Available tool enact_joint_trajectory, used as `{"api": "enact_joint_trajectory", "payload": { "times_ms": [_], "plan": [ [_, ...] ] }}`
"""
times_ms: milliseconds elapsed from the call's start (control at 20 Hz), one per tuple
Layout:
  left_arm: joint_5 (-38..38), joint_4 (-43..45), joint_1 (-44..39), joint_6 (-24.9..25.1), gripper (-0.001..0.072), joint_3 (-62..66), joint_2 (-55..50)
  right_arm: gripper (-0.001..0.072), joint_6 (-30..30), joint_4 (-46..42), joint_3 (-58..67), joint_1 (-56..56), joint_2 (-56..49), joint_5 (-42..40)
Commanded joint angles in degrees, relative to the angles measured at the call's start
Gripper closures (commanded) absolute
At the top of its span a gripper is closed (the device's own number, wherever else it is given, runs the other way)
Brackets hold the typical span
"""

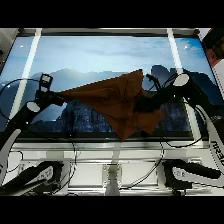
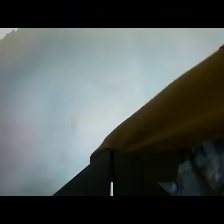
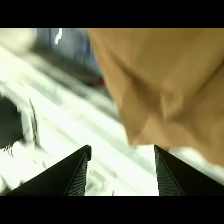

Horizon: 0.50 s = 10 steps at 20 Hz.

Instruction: Fold the clothes and pants, and hang the long-sleeved shirts on hangers.

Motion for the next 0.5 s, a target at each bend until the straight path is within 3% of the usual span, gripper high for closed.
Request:
{"api": "enact_joint_trajectory", "payload": {
  "times_ms": [0, 200, 450],
  "plan": [
    [-1.4, 20.3, 0.9, -1.1, 0.0703, 0.1, 0.0, 0.0275, 1.7, 0.3, -4.2, 0.3, 0.1, 4.9],
    [-1.9, 21.0, 6.3, -15.5, 0.0702, 0.1, -0.4, 0.0274, 3.0, 0.3, -12.8, 5.2, 2.5, 2.4],
    [-18.5, 21.0, 12.1, -34.2, 0.0702, 0.9, -2.6, 0.027, 9.4, -0.4, -20.2, 12.6, 6.8, -9.6]
  ]
}}
